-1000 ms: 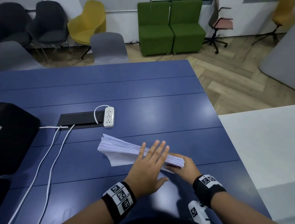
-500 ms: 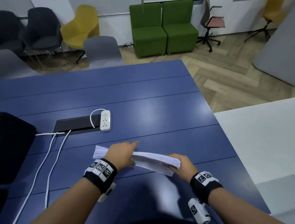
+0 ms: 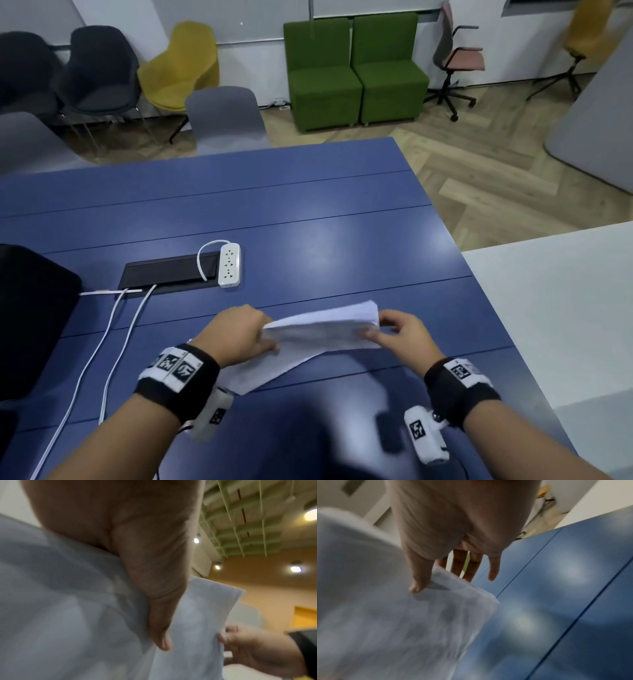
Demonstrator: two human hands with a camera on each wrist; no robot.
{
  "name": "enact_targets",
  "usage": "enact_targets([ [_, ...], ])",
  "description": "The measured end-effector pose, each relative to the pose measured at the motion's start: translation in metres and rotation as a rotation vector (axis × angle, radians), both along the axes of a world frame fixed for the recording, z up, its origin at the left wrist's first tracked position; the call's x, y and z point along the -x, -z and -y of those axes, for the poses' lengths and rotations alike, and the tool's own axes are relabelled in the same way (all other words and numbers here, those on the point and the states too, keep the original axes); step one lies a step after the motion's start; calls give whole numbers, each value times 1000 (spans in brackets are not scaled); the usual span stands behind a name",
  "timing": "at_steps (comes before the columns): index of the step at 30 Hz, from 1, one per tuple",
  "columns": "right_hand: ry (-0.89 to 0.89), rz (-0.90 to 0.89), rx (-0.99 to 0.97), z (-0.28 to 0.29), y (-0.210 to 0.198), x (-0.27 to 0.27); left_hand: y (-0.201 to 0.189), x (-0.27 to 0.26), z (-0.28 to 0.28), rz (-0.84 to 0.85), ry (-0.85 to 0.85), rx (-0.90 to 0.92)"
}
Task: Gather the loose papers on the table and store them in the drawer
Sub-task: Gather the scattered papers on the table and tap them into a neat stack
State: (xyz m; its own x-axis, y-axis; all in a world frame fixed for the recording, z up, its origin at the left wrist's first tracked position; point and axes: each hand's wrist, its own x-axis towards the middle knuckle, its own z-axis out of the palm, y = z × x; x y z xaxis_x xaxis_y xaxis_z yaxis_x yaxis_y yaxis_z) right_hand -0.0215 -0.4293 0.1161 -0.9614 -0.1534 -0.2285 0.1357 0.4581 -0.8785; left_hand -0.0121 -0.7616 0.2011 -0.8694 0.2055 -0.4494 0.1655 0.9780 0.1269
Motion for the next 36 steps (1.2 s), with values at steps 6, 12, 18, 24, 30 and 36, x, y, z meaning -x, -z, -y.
enact_targets([
  [6, 36, 119, 370, -10, -54, 13, -55, -24, 24, 178, -400, -728],
  [12, -139, 405, 882, 35, -102, 6, -43, -39, 23, 145, -592, -1181],
  [18, -104, 99, 584, 61, -116, 3, -9, -52, 12, 31, -732, -1304],
  [24, -89, 26, 435, 60, -109, -9, -11, -52, 17, 69, -685, -1372],
  [30, -126, 362, 675, 47, -128, -5, -28, -48, 5, 12, -724, -1423],
  [36, -269, 489, 612, 46, -136, -4, -40, -38, -4, 20, -813, -1559],
])
